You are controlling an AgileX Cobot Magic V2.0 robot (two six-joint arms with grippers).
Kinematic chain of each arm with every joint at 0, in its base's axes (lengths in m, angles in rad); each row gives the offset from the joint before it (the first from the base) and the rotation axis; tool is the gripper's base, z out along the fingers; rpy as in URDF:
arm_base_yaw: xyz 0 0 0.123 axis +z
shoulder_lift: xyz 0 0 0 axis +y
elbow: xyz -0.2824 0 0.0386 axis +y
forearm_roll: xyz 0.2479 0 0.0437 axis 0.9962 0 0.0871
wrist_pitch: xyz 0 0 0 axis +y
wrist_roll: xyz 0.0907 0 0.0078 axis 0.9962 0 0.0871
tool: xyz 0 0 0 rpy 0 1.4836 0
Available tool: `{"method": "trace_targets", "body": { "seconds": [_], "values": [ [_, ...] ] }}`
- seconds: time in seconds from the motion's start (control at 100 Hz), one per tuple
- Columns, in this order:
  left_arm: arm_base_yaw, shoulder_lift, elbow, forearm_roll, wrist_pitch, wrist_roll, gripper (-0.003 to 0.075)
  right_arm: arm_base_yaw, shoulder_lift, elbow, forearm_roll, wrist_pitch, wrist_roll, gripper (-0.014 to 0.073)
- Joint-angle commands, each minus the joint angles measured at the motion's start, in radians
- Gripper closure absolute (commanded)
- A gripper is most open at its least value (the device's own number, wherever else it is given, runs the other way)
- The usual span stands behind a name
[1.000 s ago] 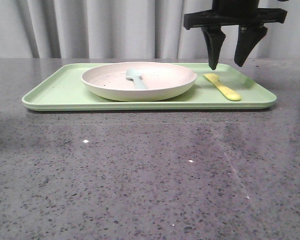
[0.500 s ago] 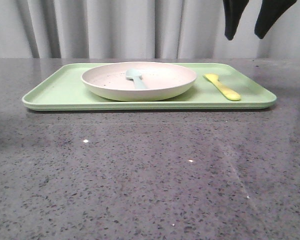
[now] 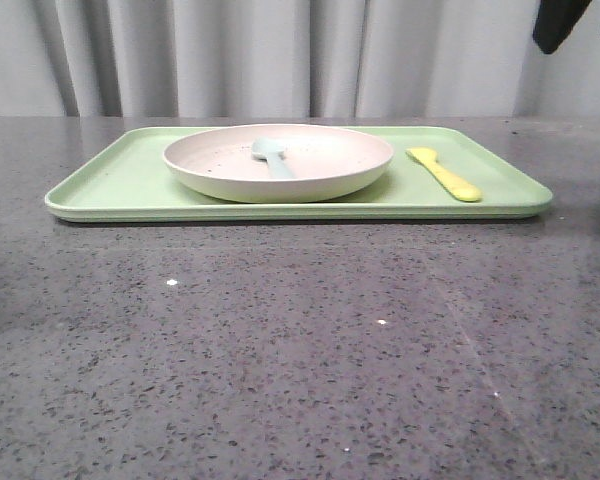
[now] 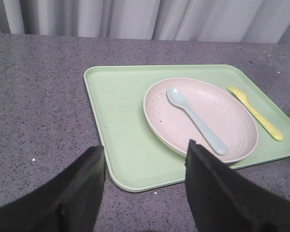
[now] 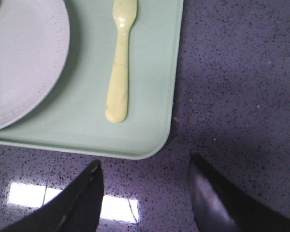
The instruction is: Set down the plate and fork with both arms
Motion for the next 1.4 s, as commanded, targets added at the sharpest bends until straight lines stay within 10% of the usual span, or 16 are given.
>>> {"method": "trace_targets", "body": {
  "seconds": [0.0,0.49,0.8,1.39],
  "values": [
    [-0.003,-0.019,-0.023,-0.003,-0.072,-0.005,0.0356,0.0,-0.089,0.031,-0.022,-0.089,-0.002,0.0181],
    [0.131,-0.043,-0.014,0.039,-0.012,-0.009,0.0457,-0.003,-0.428,0.342,-0.074,-0.237,-0.002,0.0197],
    [0.226,-0.093,-0.006,0.066,0.021,-0.009,0.0694,-0.003,-0.621,0.506,-0.079,-0.297,0.013,0.0664],
    [0.226,-0.375,0.132,0.129,0.012,-0.009,0.0741,-0.003,-1.0,0.76,-0.082,-0.534,0.013,0.0662]
  ]
}}
